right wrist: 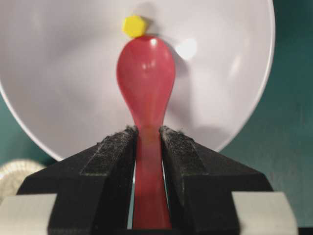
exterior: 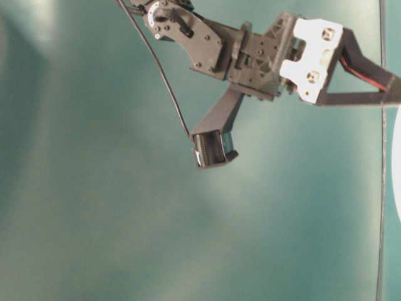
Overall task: Scoop the yellow hexagonal prism block from the bowl with a spoon using the right arm.
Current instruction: 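Move the spoon over the white bowl and lower it toward the yellow block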
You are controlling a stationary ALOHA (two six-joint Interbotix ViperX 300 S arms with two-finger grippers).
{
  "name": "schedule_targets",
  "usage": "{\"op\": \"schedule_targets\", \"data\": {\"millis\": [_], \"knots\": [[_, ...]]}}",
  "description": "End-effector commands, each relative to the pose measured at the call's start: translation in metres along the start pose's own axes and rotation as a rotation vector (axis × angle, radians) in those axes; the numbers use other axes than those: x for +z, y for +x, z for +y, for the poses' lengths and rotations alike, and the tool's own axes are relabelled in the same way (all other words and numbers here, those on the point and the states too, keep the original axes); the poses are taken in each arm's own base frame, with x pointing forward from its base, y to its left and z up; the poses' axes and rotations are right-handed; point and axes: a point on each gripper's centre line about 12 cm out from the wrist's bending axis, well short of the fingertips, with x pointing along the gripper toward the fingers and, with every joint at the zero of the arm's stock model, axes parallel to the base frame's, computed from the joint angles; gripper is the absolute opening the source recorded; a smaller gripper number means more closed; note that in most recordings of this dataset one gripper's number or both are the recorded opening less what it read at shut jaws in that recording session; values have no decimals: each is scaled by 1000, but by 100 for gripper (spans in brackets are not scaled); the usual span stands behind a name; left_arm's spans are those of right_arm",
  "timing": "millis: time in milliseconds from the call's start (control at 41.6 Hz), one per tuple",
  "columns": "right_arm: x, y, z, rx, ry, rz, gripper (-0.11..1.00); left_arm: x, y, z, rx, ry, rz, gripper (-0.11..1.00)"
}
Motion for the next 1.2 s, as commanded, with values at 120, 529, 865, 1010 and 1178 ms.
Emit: {"op": "schedule_targets", "data": {"millis": [120,529,865,1010,1178], "knots": [[19,-3,5,2,-10,-81,23,8,3,1,2,5,-21,-1],[34,-6,5,3,5,-190,23,7,3,1,3,3,-18,-1],[37,-23,8,7,2,-230,23,7,3,1,2,5,-15,0],[37,-30,9,10,4,-244,23,6,4,1,2,5,-14,-1],[35,-36,9,12,6,-253,23,7,3,1,2,3,-15,0]]}}
